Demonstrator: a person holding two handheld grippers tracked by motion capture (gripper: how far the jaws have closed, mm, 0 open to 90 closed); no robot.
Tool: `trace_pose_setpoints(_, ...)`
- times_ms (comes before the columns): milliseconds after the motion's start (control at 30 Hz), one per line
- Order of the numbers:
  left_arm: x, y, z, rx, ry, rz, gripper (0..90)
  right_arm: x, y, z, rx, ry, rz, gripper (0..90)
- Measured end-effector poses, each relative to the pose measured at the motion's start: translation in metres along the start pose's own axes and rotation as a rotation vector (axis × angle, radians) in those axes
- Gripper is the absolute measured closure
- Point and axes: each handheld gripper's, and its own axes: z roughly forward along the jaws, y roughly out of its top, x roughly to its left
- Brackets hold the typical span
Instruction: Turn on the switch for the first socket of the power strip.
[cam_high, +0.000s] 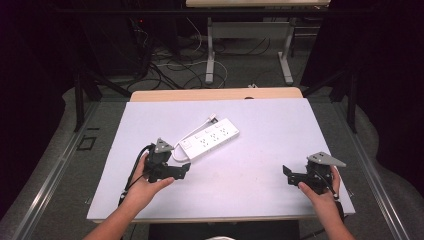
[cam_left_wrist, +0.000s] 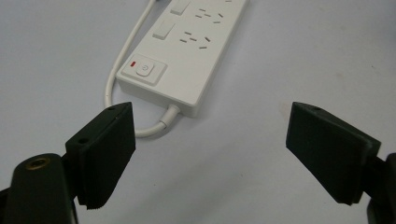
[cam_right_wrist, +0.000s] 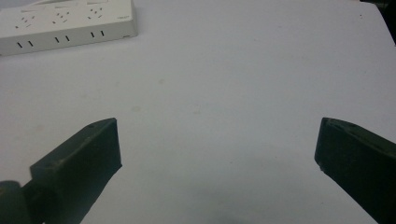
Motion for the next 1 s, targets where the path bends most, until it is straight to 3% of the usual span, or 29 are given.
trace_pose_setpoints(300, 0.005, 0.013, -0.007, 0.002, 0.002, -0.001, 16.1, 0.0, 0.0, 0.001, -0.001, 0.007, 0.004, 0.0)
trace_pose_setpoints(667, 0.011, 0.034, -0.017, -0.036, 0.022, -0.011, 16.4, 0.0, -0.001, 0.001, 0.0, 0.009, 0.005, 0.2)
trace_pose_setpoints(1000, 0.018, 0.047, -0.017, -0.016, 0.022, -0.018, 16.3, 0.0, -0.001, 0.001, 0.003, 0.01, 0.005, 0.4)
